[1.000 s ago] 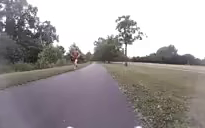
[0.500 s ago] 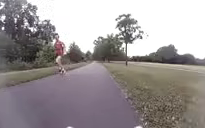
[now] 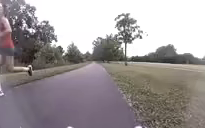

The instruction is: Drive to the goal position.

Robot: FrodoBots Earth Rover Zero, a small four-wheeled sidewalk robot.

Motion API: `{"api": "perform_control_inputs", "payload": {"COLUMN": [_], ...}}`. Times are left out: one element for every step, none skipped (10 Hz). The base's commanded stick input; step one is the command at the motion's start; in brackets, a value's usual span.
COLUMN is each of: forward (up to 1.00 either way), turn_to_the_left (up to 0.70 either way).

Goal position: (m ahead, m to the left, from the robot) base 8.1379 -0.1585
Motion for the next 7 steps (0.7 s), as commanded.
{"api": "perform_control_inputs", "payload": {"forward": [0.70, 0.70, 0.70, 0.70, 0.70, 0.70, 0.70], "turn_to_the_left": [0.00, 0.00, 0.00, 0.00, 0.00, 0.00, 0.00]}}
